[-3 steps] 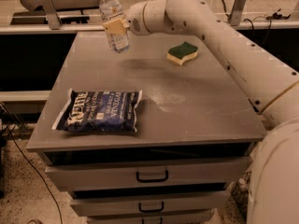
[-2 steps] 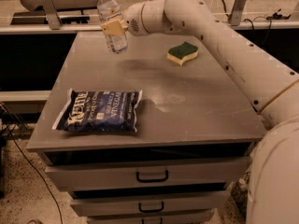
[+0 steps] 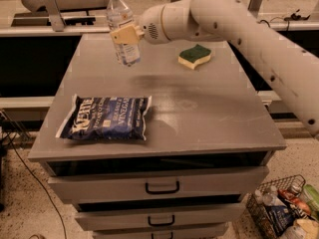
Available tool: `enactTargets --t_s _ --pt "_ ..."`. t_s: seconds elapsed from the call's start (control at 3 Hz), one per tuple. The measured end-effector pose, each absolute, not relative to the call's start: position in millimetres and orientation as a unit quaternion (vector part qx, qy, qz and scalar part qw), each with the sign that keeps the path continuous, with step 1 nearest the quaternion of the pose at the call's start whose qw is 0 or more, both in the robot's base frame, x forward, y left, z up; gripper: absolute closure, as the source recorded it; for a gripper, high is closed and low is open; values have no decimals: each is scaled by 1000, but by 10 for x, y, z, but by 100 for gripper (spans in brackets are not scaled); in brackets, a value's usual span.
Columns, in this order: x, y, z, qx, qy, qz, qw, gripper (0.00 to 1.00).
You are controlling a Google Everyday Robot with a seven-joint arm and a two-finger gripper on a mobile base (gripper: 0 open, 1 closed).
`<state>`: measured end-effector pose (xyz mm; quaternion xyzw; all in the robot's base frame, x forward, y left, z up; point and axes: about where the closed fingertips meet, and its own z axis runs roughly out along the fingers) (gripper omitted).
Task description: Move blue plastic bottle near blue chip bag
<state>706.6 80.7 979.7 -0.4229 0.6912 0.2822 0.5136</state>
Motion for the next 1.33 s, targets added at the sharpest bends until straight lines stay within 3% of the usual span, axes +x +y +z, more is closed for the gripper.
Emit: enactTargets --t_s 0.67,1.0,1.33 --pt "6418 515 9626 -409 686 331 503 100" --pt "6376 451 9355 -409 677 352 501 100" --pt "6420 511 9177 -427 658 367 499 85"
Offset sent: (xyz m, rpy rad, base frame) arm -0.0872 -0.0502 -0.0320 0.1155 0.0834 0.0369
